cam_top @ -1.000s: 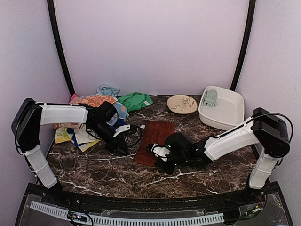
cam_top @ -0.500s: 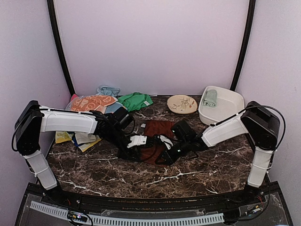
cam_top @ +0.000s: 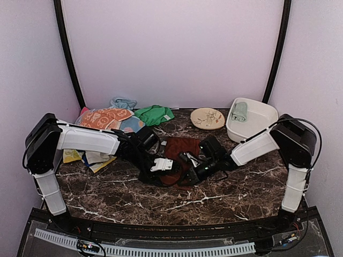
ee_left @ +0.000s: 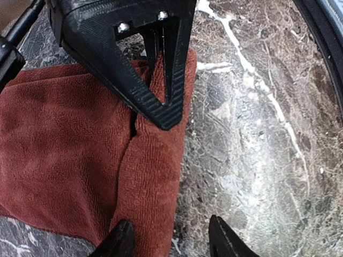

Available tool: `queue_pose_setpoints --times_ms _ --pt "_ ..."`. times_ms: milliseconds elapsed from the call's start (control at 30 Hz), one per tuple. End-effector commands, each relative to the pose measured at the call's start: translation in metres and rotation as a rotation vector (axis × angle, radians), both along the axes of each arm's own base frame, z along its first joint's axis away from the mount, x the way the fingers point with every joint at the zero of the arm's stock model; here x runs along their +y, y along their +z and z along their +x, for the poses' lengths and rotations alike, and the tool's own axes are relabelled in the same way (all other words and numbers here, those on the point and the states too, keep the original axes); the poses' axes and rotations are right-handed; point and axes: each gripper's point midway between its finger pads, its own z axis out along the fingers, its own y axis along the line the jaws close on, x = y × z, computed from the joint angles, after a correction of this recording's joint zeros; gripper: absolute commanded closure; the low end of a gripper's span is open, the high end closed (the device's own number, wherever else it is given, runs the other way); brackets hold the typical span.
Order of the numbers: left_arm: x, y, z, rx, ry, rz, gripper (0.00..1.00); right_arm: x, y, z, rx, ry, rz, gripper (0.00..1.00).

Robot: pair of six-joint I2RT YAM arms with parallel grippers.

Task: Roll the towels
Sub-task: Roll the towel at the center of the board.

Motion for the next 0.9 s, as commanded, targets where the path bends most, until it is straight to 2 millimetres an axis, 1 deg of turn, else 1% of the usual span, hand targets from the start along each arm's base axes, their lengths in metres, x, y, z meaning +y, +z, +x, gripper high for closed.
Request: queue_pose_setpoints --times_ms 0,133,233,300,400,467,567,600,667,733,767,800,833,867 --pt "-0.005 -0.007 0.007 -0.034 -0.006 0.015 0.55 -0.003 -0.008 -0.005 0.066 -0.014 -0.008 1.00" --pt "-0.005 -0.017 0.008 -0.016 -0.004 0.034 0.63 -0.002 -0.007 -0.004 0.076 -0.024 -0.005 1.00" --pt "-0.006 -0.022 0.007 0.019 0.008 0.051 0.77 -0.003 -0.003 0.000 0.043 -0.042 -0.006 0.99" --pt "-0.006 -0.024 0.005 0.050 0.008 0.060 0.88 -0.006 -0.001 0.007 -0.004 -0.070 -0.021 0.92" --pt "-0.004 -0.025 0.001 0.094 0.011 0.064 1.00 -0.008 0.007 0.014 -0.056 -0.097 -0.022 0.86" --pt "-0.001 -0.026 -0.004 0.119 0.000 0.079 1.00 -0.009 0.012 0.017 -0.081 -0.108 -0.021 0.84" --pt "0.006 -0.023 -0.016 0.179 -0.018 0.106 1.00 -0.014 0.018 0.023 -0.124 -0.130 -0.040 0.75" --pt "0.009 -0.021 -0.021 0.204 -0.025 0.116 1.00 -0.018 0.021 0.026 -0.146 -0.145 -0.050 0.72" --pt "0.016 -0.014 -0.032 0.249 -0.035 0.131 1.00 -0.026 0.030 0.031 -0.205 -0.179 -0.052 0.69" --pt "0.022 -0.006 -0.046 0.306 -0.049 0.134 1.00 -0.038 0.040 0.039 -0.285 -0.234 -0.067 0.63" --pt "0.025 -0.002 -0.053 0.336 -0.055 0.135 1.00 -0.045 0.044 0.042 -0.324 -0.261 -0.074 0.58" --pt "0.029 0.001 -0.061 0.372 -0.061 0.135 1.00 -0.050 0.056 0.045 -0.377 -0.290 -0.058 0.50" --pt "0.032 0.005 -0.069 0.413 -0.069 0.130 1.00 -0.056 0.067 0.047 -0.431 -0.317 -0.035 0.15" --pt "0.035 0.006 -0.075 0.453 -0.073 0.133 1.00 -0.063 0.077 0.049 -0.492 -0.349 -0.015 0.02"
